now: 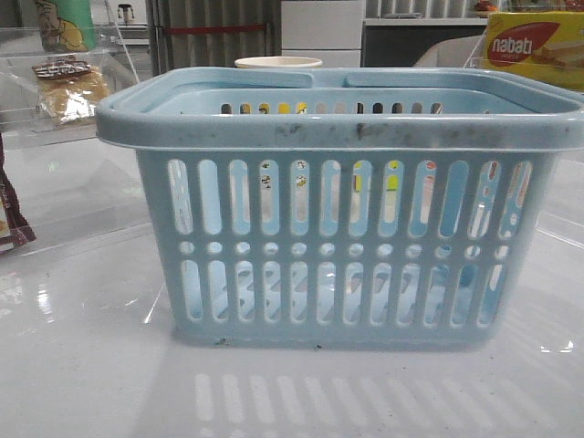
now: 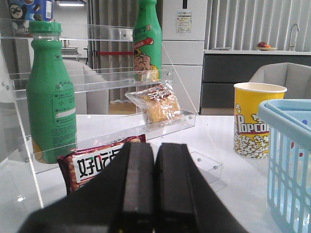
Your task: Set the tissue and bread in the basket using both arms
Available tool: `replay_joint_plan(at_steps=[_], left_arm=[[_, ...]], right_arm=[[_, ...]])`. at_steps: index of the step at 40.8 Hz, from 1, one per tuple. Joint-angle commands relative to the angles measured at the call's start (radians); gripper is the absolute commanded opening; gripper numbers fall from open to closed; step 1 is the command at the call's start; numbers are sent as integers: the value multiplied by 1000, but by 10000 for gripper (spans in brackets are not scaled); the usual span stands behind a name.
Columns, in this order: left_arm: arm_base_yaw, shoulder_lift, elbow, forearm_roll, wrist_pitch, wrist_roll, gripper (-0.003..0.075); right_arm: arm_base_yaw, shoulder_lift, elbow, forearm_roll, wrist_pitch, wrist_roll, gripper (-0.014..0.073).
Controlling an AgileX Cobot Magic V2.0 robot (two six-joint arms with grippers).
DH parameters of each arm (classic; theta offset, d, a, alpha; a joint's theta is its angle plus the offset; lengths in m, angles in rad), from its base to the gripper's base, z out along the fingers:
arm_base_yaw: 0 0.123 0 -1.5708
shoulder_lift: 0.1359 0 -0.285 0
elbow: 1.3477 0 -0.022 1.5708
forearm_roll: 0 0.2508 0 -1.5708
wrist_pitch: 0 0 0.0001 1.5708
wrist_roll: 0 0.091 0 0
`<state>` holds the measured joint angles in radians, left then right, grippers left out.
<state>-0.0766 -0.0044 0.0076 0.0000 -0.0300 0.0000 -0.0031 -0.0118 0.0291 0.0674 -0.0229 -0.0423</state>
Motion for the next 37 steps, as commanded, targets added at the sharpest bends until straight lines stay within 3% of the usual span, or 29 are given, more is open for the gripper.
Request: replay_joint_plan(at_steps=[1,37], left_arm=[[-6,-17,5,0,-85,0,92],[-6,-17,5,0,-85,0,92]], right_arm=[[-8,-18,-6,-6,-92,-3,57],[-8,-18,-6,-6,-149,-3,57]])
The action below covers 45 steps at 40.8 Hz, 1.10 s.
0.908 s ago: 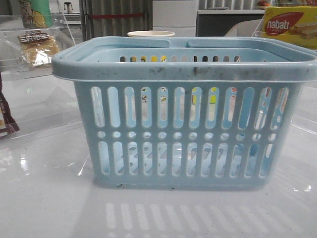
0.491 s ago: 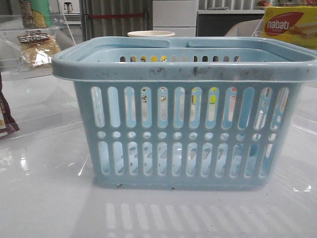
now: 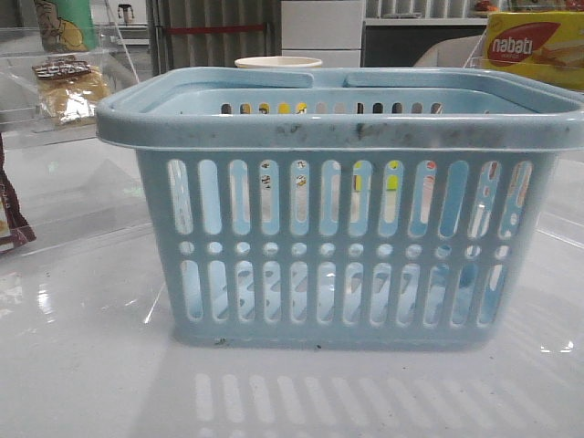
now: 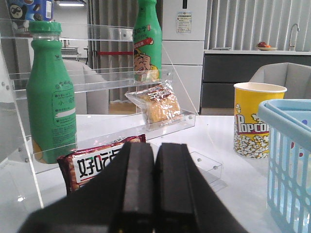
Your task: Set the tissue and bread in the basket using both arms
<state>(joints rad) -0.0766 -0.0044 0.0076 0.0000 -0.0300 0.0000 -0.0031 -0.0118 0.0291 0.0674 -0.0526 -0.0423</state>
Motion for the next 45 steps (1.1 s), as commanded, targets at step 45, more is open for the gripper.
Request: replay_joint_plan(at_steps=[45], left_arm=[[-6,38,-561,148,331,0,92]], right_arm=[[-8,325,-692,-6,360,-3,57]])
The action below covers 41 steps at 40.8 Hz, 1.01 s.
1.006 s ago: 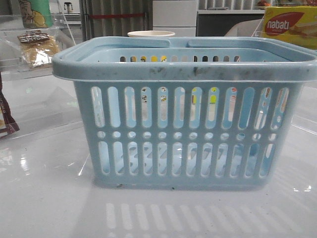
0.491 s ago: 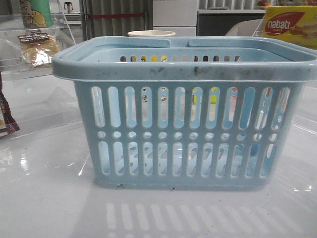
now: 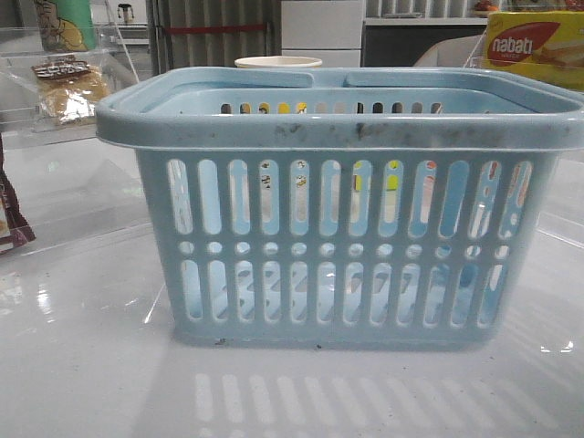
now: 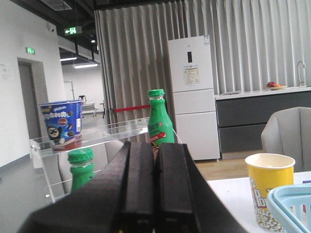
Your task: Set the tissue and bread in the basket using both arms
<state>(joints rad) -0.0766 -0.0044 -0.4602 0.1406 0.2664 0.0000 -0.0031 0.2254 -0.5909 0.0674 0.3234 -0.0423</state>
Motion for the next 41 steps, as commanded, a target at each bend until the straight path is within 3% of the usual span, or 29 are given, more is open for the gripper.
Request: replay_joint_plan(at_steps=[1,15,34,37,41], left_arm=[[-6,57,-116,7,69,0,92],[-6,361,-225,-34,338,0,92],[-6,581,-225,-73,304,0,92],[-6,613,-225,-73,302,0,104],[-6,644,-225,-73,302,0,214]], right_arm=[[-8,107,-78,-6,-4,-3,57],[-8,384,-111,-6,198,-3,57],[-8,580,-111,-6,323,-3,62],[-8,584,-111,-6,318,-3,122],[-8,584,-111,-6,314,-3,304]])
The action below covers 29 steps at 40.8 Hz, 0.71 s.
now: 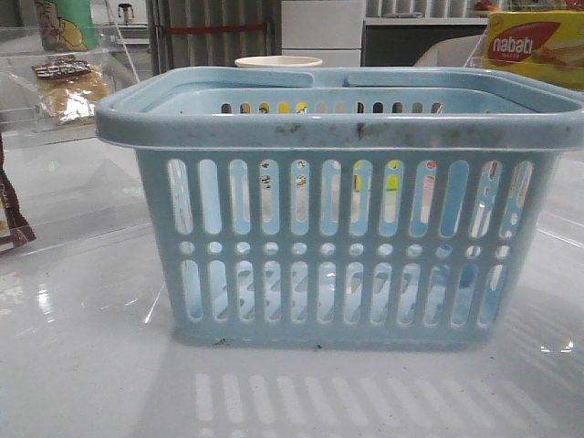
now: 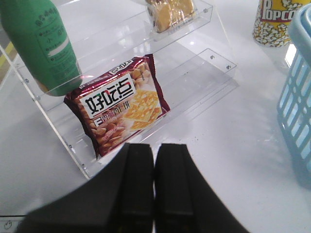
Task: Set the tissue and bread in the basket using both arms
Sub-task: 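Grasp the white tissue pack with the right gripper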
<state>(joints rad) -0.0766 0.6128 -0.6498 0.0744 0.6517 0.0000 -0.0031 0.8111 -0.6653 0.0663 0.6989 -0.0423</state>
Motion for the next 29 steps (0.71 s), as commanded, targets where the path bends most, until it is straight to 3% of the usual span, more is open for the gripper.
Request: replay_joint_plan(at_steps=[1,5,8,16,22,29], left_arm=[[-6,32,-36,-7,-83,0,260],[-6,54,-36,-7,-83,0,417],[-6,64,-36,-7,-88,0,467],[-6,67,-36,-7,-88,0,446],[-6,67,-36,-7,-88,0,419],[-6,67,-36,-7,-88,0,377]], right_arm=[[-8,-2,-37,-5,-62,-3,365],[-8,-2,-37,-5,-62,-3,528],[-8,1,-37,-6,-68,-3,567],[-77,48,-84,-6,-111,-3,559],[-148,151,-192,-1,-98,-3,559],[-159,309,-332,-1,-71,-3,559]])
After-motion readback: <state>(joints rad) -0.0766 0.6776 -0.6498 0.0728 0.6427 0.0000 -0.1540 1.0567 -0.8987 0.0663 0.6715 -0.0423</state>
